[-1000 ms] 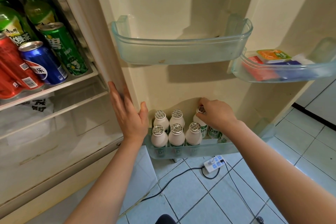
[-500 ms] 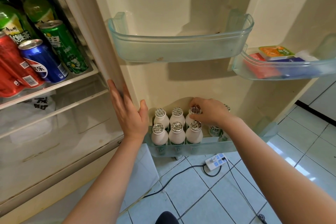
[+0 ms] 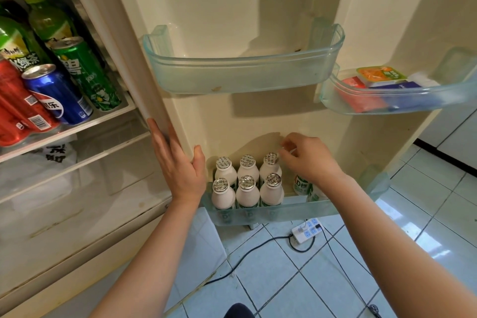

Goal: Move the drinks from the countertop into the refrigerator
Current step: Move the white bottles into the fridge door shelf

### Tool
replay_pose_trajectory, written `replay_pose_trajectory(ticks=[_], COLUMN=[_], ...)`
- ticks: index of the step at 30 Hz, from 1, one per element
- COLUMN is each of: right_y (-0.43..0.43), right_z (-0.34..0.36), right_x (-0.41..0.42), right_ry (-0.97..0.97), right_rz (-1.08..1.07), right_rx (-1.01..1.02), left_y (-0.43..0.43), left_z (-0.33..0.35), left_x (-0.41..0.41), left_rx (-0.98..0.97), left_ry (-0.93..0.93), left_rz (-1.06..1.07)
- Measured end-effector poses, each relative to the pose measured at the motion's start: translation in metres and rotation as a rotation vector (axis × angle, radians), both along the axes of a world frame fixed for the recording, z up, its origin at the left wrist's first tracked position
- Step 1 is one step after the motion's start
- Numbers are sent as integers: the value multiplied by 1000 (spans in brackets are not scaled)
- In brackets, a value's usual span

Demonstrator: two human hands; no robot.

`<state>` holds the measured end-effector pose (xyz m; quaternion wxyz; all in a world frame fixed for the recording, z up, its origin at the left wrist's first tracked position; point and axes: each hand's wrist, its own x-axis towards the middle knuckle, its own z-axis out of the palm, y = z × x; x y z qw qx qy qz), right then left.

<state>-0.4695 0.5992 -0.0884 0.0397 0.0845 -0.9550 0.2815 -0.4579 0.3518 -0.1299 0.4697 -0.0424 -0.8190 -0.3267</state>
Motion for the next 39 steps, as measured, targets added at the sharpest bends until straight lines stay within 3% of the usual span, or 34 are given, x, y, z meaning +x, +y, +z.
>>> replay_pose_trajectory(ticks=[5,10,13,22,39], right_y=[24,37,37,39,30], right_z=[-6,-16,-21,-21,-8], right_x=[5,1,2,11,23], right_ry=[162,-108,-141,-113,-178], right_rz=[-185,-260,-267,-54,234], right_rx=[102,229,228,160,281], left_y=[0,0,1,1,1], left_z=[-1,0,1,1,-1], left_x=[1,1,2,2,2], left_rx=[-8,-20,-15,-17,-9], left_ry=[8,26,22,22,8], left_rz=[-3,-17,-10,-5,1])
